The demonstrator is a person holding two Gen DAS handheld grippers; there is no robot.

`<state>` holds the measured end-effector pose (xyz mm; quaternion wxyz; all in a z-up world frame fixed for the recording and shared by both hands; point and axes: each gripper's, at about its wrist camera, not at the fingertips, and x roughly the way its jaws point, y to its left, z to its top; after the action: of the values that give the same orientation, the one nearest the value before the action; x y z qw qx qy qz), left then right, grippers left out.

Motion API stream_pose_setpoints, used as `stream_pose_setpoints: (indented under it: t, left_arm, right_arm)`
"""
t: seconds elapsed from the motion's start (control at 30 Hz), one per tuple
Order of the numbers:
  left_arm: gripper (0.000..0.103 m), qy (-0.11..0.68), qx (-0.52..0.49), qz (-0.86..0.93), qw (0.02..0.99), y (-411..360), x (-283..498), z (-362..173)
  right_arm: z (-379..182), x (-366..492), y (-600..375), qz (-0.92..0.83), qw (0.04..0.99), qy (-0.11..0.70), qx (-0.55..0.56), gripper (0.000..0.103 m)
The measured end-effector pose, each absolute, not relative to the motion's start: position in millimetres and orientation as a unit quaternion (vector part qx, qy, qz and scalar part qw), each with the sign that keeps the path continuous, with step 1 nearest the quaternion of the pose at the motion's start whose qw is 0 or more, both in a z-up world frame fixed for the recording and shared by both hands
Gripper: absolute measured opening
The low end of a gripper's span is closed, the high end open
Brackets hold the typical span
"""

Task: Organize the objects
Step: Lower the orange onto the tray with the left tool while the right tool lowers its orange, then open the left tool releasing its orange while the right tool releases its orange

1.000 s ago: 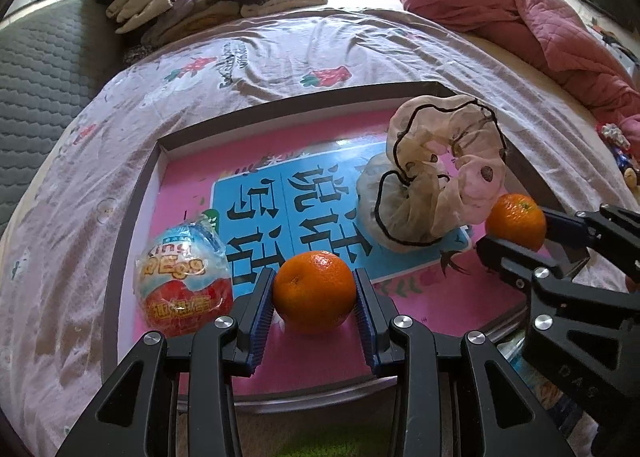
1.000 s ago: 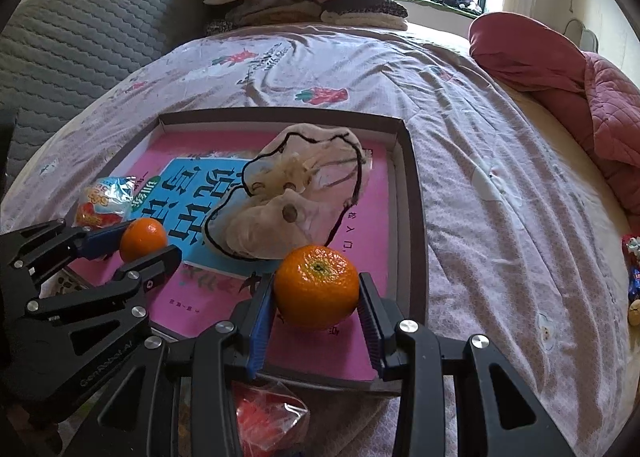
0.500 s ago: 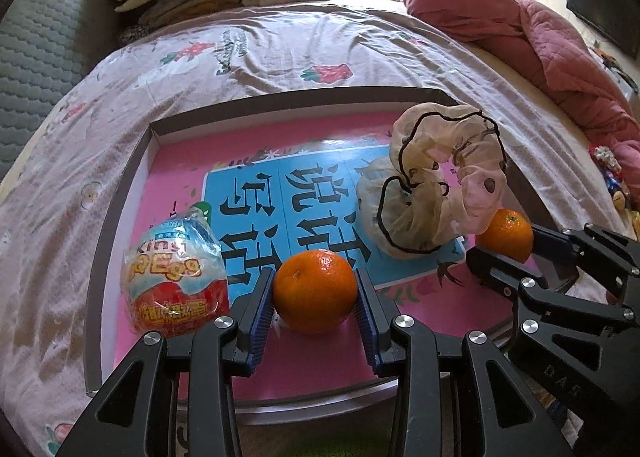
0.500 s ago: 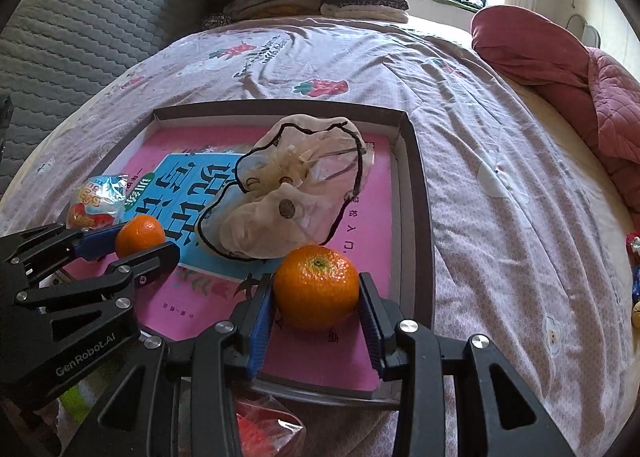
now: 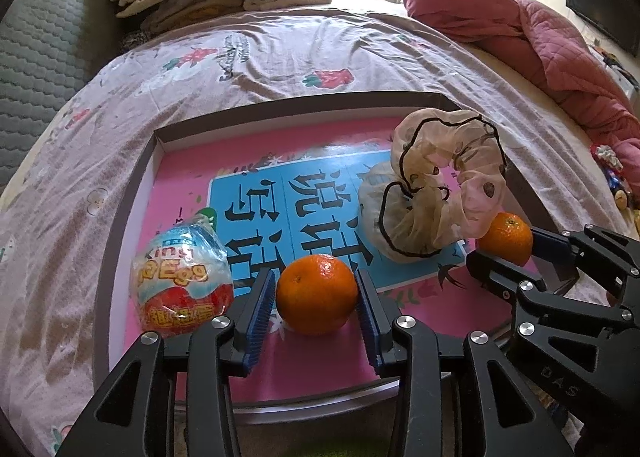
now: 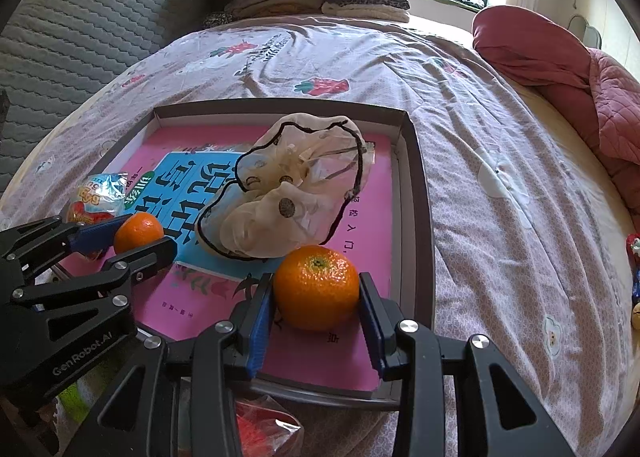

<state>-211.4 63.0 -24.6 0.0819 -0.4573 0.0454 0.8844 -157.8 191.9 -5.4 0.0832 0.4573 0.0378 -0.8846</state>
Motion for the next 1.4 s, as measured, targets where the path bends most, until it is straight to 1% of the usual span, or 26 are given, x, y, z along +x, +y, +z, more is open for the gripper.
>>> stream_pose_setpoints:
  t: [0.07,0.23,0.37,0.47,0.9,1.4]
  left_arm:
    - [0.046,0.047,-0.454,0.886,0.079,63,-210,-22]
    - [0.047,0.053,-0.447,0.890,0.076,63,-207,-16]
    - [0.054,0.054,-0.447,0.890,0.074,61,-205,-14]
    - [0.055,0.056,-0.446,0.890,0.073,60,-203,-13]
    - [0.057,0.064,-0.434,0.896,0.064,60,-194,-4]
    - [0.057,0.058,-0.412,0.908,0.057,52,-187,15]
  right_arm:
    - [-6,-158,192,-0.884,0.079,0.039,0.460,0.041]
    - [-7,-157,194,-0.885,0.074,0.040,0.459,0.041]
    - [-5,-157,195,-0.885,0.073,0.039,0.459,0.041]
    - [-5,-156,196,-0.886,0.074,0.037,0.457,0.044]
    - [0,-151,199,-0.888,0.070,0.026,0.454,0.050]
    - [10,-147,204,-0.896,0.068,0.021,0.439,0.051]
